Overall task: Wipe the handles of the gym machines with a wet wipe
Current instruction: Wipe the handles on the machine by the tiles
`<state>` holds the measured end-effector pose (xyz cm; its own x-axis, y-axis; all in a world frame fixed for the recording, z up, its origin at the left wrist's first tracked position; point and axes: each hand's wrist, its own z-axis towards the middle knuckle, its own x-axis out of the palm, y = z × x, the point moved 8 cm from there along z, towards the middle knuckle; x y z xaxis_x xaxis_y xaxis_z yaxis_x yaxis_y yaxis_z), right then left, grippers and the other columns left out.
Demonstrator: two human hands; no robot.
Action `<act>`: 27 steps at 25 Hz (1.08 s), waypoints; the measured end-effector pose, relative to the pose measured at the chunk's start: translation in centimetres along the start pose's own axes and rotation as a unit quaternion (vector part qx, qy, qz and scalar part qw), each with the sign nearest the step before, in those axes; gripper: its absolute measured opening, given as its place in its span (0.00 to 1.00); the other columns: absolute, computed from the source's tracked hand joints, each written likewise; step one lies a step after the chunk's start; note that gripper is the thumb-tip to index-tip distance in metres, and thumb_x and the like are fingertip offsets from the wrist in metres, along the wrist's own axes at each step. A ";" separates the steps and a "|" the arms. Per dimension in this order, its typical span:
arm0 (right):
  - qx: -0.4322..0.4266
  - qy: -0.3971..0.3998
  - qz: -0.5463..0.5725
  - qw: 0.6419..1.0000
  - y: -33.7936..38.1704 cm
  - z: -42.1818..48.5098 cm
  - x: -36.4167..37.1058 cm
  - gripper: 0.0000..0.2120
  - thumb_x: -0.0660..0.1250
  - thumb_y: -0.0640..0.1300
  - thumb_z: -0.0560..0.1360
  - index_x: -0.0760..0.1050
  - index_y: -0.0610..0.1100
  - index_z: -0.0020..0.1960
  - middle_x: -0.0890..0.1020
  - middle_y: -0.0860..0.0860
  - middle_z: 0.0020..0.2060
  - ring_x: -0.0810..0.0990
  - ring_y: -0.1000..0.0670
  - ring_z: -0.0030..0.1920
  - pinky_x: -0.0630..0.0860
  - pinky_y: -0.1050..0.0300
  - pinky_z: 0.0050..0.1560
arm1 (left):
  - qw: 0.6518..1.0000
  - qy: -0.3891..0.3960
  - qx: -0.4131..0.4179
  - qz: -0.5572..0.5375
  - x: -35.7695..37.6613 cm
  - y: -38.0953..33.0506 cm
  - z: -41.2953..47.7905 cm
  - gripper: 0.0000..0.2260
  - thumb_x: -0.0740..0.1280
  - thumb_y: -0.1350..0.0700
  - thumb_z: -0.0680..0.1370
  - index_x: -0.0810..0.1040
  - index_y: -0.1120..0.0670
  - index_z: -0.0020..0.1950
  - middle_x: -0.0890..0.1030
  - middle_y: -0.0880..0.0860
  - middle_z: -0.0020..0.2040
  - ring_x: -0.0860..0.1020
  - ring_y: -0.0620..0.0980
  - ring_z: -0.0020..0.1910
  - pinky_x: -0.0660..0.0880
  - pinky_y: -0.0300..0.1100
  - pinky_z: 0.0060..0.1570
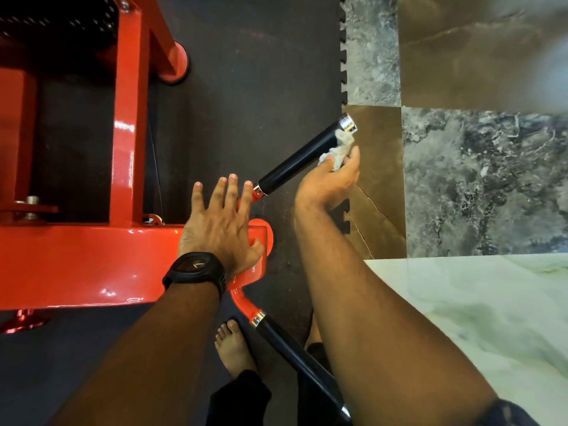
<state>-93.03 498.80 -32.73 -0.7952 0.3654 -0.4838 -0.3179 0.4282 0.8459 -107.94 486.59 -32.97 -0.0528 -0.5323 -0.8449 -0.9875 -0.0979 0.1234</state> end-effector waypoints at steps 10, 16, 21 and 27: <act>0.108 0.079 0.037 0.990 -1.5 0.0 1.5 0.19 0.62 0.37 0.82 0.72 0.45 0.72 0.83 0.51 0.57 0.82 0.55 0.53 0.77 0.61 0.58 | 1.000 -0.003 0.001 0.001 0.2 0.0 0.2 0.44 0.50 0.32 0.76 0.35 0.56 0.81 0.42 0.60 0.82 0.44 0.58 0.81 0.43 0.65 0.76; 0.176 0.130 0.079 0.973 -2.8 -0.4 2.3 0.14 0.59 0.35 0.82 0.80 0.47 0.60 0.81 0.54 0.44 0.79 0.57 0.47 0.80 0.56 0.53 | 1.000 -0.009 -0.003 0.000 0.1 0.0 0.1 0.44 0.51 0.32 0.76 0.35 0.55 0.81 0.43 0.60 0.82 0.45 0.58 0.81 0.43 0.65 0.76; 0.137 0.099 0.096 0.981 -2.6 0.5 1.8 0.15 0.61 0.36 0.82 0.77 0.45 0.66 0.83 0.52 0.54 0.81 0.55 0.52 0.79 0.62 0.53 | 1.000 -0.013 -0.005 0.000 0.0 0.1 0.2 0.44 0.51 0.32 0.76 0.35 0.55 0.81 0.43 0.60 0.82 0.45 0.57 0.81 0.43 0.65 0.76; -0.169 0.065 -0.022 0.983 0.4 -0.9 -0.3 0.10 0.71 0.34 0.75 0.82 0.40 0.56 0.83 0.49 0.52 0.79 0.55 0.50 0.80 0.59 0.49 | 1.000 -0.010 -0.009 0.001 0.1 -0.1 0.2 0.45 0.51 0.32 0.76 0.35 0.55 0.81 0.43 0.60 0.82 0.44 0.57 0.81 0.44 0.65 0.76</act>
<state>-93.41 498.12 -32.01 -0.8295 0.2346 -0.5069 -0.4890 0.1332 0.8620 -107.88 486.71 -33.12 -0.0569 -0.5158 -0.8548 -0.9847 -0.1124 0.1334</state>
